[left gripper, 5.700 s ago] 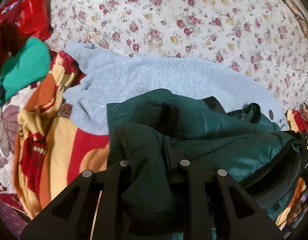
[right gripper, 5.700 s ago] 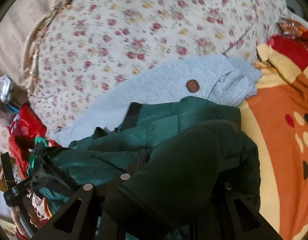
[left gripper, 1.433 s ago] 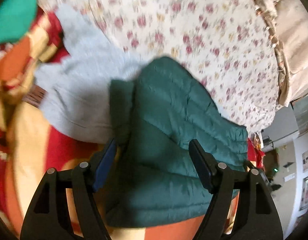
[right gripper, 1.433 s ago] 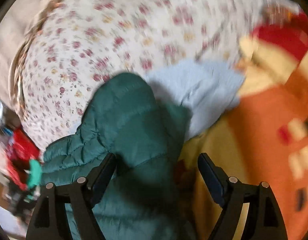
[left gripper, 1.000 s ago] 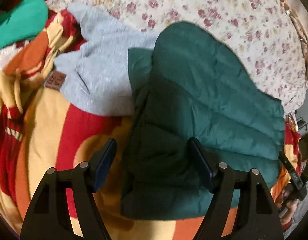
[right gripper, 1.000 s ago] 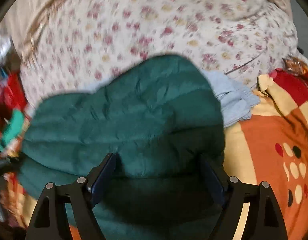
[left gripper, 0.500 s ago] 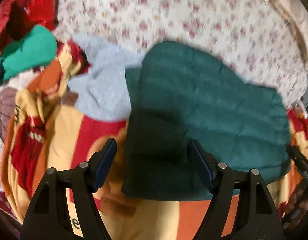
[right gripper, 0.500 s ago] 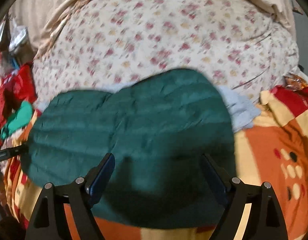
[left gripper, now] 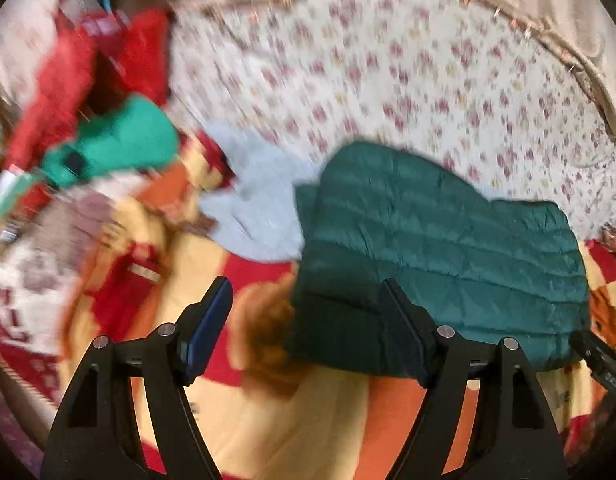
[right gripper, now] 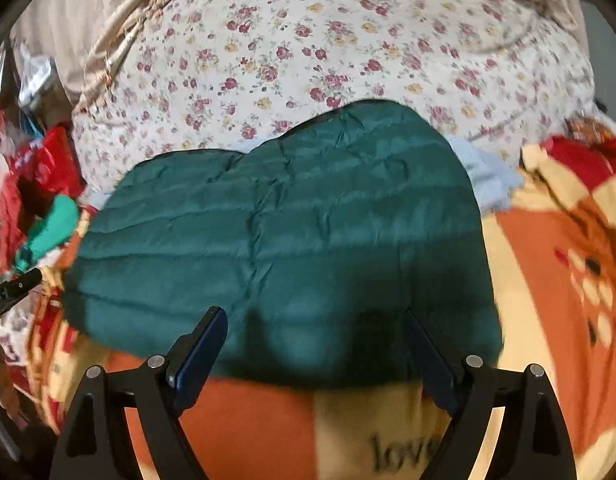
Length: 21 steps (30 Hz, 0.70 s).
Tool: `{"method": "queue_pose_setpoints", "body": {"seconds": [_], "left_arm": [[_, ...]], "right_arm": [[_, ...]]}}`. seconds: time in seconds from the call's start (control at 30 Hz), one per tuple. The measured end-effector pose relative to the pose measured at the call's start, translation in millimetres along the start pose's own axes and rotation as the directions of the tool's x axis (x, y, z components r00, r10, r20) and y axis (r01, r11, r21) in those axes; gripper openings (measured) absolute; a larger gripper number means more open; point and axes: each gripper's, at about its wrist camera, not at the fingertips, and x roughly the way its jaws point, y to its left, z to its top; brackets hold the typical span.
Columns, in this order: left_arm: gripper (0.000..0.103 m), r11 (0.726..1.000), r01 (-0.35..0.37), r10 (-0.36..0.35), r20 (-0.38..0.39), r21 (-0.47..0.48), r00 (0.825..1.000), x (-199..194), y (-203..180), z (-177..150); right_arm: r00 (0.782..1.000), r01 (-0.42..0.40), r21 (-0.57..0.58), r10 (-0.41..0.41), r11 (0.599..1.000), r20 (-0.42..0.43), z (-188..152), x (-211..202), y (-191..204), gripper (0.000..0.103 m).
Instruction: Fold large clothes
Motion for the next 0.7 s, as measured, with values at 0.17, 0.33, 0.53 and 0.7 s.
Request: {"method": "queue_pose_setpoints", "body": {"seconds": [0.17, 0.33, 0.53, 0.7], "left_arm": [[0.086, 0.999, -0.008, 0.004, 0.124, 0.037, 0.992, -63.1, -2.8, -16.0], [0.086, 0.998, 0.024, -0.033, 0.176, 0.056, 0.984, -115.4, -6.7, -29.8], [0.087, 0.996, 0.034, -0.052, 0.226, 0.084, 0.973, -165.6, -12.7, -43.9], [0.087, 0.994, 0.088, -0.101, 0.214, 0.070, 0.972, -191.9, -10.5, -57.7]], "right_arm": [[0.999, -0.026, 0.026, 0.027, 0.999, -0.032, -34.5, -24.1, 15.3, 0.087], [0.998, -0.042, 0.054, 0.044, 0.998, -0.044, -61.3, -51.2, 27.0, 0.087], [0.994, -0.072, 0.114, 0.081, 0.991, -0.078, -85.4, -77.7, 36.3, 0.087], [0.996, -0.065, 0.091, 0.070, 0.994, -0.053, -90.5, -99.8, 51.0, 0.087]]}}
